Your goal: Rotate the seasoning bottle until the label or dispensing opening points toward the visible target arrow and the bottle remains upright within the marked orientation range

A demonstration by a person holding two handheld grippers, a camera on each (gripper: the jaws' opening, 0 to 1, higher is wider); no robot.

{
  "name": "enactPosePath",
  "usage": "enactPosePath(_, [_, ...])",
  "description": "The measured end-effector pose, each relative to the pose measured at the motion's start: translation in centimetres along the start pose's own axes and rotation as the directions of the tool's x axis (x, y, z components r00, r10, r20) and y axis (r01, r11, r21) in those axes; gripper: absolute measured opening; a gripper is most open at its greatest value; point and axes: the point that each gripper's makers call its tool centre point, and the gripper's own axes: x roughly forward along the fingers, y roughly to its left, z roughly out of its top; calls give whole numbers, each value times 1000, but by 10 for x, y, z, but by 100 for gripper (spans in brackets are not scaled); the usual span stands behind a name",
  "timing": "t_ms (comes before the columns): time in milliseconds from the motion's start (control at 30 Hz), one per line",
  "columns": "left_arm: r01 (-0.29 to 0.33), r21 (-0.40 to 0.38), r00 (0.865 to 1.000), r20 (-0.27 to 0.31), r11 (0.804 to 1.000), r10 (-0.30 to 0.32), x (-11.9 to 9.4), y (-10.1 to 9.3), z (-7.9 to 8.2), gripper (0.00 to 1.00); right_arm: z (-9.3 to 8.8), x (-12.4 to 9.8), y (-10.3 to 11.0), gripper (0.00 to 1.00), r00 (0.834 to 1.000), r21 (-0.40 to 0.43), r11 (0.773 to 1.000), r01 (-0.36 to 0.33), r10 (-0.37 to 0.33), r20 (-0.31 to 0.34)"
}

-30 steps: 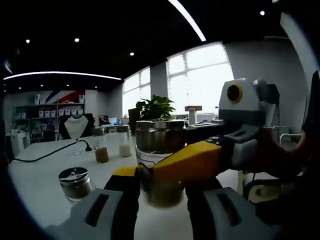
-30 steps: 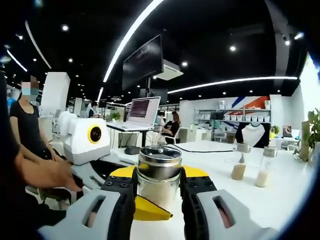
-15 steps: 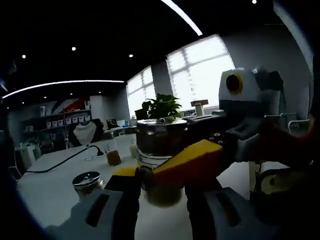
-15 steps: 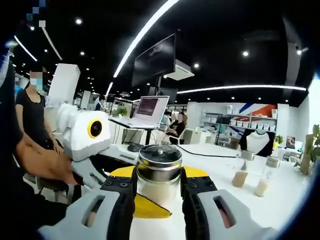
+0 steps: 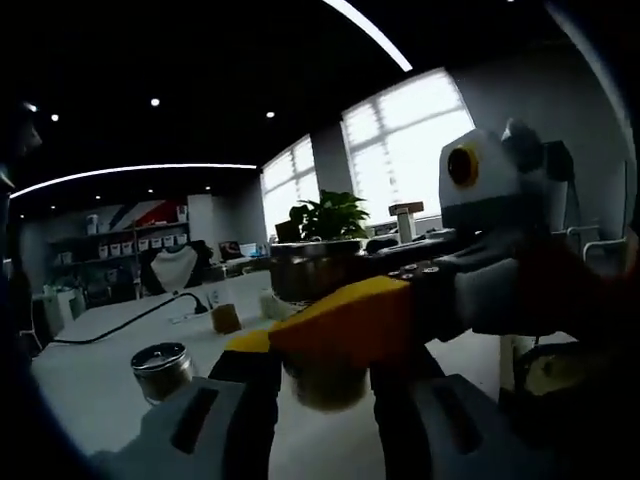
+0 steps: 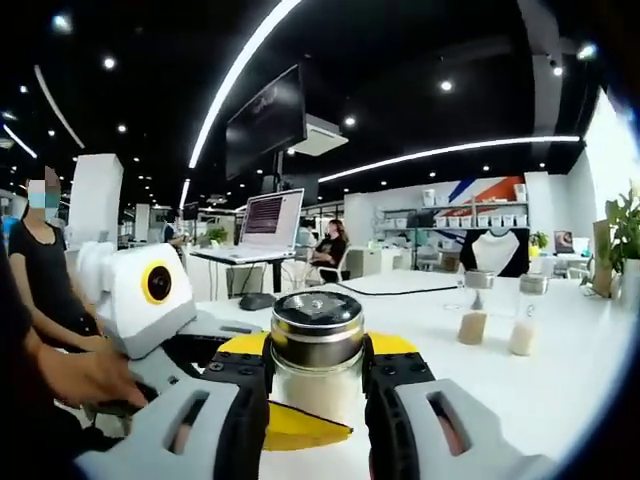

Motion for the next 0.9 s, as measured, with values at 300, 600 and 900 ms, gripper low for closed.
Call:
enactPosePath(300, [139, -9, 990, -27, 990, -140, -3, -11, 0, 37, 4, -6, 14, 33, 980, 1, 980, -199, 199, 5])
enactPosePath(600, [80, -56, 997, 23, 995, -79, -6, -14, 5, 37, 11, -8, 28, 34, 957, 10, 959, -284, 282, 71])
enactPosePath(900, [-224, 18, 974, -27, 974, 224, -8, 12, -3, 36, 9, 8, 12, 34, 995, 139, 989, -38, 26, 92])
